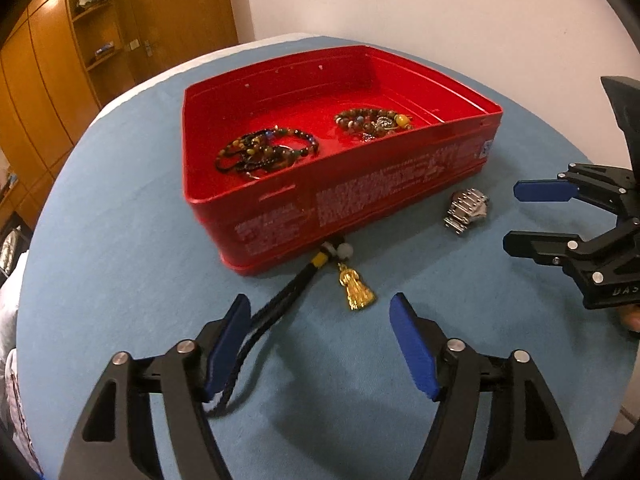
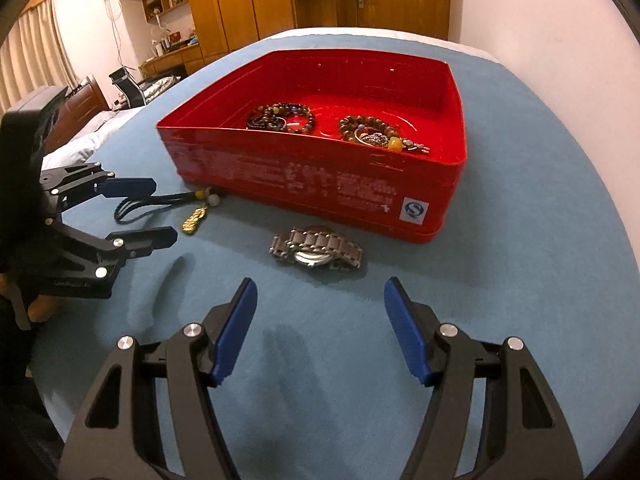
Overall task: Organize jewelry
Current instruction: 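Grasp the black cord keychain with the left tool while the right tool grasps the silver watch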
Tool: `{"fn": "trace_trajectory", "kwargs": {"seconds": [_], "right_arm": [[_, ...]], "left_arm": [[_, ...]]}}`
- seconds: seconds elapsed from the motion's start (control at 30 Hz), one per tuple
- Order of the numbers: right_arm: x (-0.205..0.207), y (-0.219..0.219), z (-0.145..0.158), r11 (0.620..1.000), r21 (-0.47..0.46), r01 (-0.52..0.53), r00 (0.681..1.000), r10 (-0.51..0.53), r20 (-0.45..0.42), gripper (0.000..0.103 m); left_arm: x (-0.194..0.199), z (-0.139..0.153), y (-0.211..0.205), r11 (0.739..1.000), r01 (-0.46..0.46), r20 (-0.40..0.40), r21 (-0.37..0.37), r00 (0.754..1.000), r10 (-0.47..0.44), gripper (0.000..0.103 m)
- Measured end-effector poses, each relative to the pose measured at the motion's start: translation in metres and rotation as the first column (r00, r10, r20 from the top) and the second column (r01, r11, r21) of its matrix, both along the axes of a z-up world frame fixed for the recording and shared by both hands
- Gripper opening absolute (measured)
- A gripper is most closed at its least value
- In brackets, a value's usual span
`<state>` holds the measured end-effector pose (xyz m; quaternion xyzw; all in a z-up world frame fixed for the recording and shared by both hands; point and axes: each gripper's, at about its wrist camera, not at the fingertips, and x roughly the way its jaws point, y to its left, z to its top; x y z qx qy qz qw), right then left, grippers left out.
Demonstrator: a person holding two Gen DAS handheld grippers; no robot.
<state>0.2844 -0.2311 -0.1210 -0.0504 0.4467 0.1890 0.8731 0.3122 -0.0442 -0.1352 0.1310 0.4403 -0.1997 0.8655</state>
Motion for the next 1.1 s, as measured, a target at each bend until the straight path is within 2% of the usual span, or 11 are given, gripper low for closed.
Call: {"fn": "trace_trajectory", "kwargs": {"seconds": [0.27, 0.33, 0.4, 0.47, 0.5, 0.53, 0.57, 0.7, 0.8, 0.9, 1.1], "right_arm": [[0.014, -0.003, -0.006, 1.000, 0.011, -0.009, 1.000, 0.009, -0.009, 0.065], [0.017, -0.003, -0.008, 1.000, 0.012, -0.015, 1.000, 0.016, -0.015, 0.065], [0.019, -0.001, -0.010, 1.000, 0.010, -0.023, 1.000, 0.023, -0.018, 0.065], [0.021, 0.001, -0.011, 0.999, 0.005, -0.034, 0.999, 0.034, -0.018, 0.065], [0.022, 0.003, -0.011, 0.999, 0.002, -0.038, 0.999, 0.038, -0.016, 0.065], [0.023, 0.005, -0.012, 0.999, -0.003, -0.044, 0.999, 0.043, -0.014, 0.065], [0.025, 0.007, -0.013, 0.999, -0.007, -0.046, 0.999, 0.046, -0.013, 0.065], [0.029, 0.013, -0.014, 0.998, -0.011, -0.054, 0.998, 0.054, -0.011, 0.066], [0.030, 0.016, -0.016, 0.998, -0.016, -0.060, 0.998, 0.060, -0.010, 0.060], [0.028, 0.017, -0.014, 0.998, -0.011, -0.068, 0.998, 0.068, -0.008, 0.050], [0.019, 0.017, -0.011, 0.997, -0.004, -0.074, 0.997, 0.074, -0.014, 0.048]], "left_arm": [[0.011, -0.011, -0.001, 1.000, -0.023, -0.036, -0.004, 0.999, 0.023, 0.080], [0.012, -0.012, -0.001, 0.999, -0.037, -0.040, -0.007, 0.999, 0.036, 0.079], [0.010, -0.012, -0.003, 0.999, -0.038, -0.036, -0.011, 0.999, 0.038, 0.072], [0.007, -0.010, -0.005, 1.000, -0.026, -0.032, -0.016, 0.999, 0.026, 0.049], [0.004, -0.009, -0.006, 1.000, -0.020, -0.030, -0.018, 0.999, 0.019, 0.043], [0.002, -0.009, -0.007, 1.000, -0.016, -0.026, -0.017, 1.000, 0.016, 0.031], [0.000, -0.008, -0.009, 1.000, -0.013, -0.026, -0.019, 1.000, 0.012, 0.026], [-0.001, -0.007, -0.009, 0.999, -0.007, -0.030, -0.035, 1.000, 0.006, 0.018], [-0.002, -0.007, -0.008, 0.999, -0.006, -0.033, -0.046, 0.999, 0.004, 0.017], [-0.003, -0.007, -0.008, 0.999, -0.007, -0.032, -0.049, 0.999, 0.006, 0.017], [-0.007, -0.006, -0.008, 0.998, -0.007, -0.033, -0.057, 0.999, 0.005, 0.015]]}}
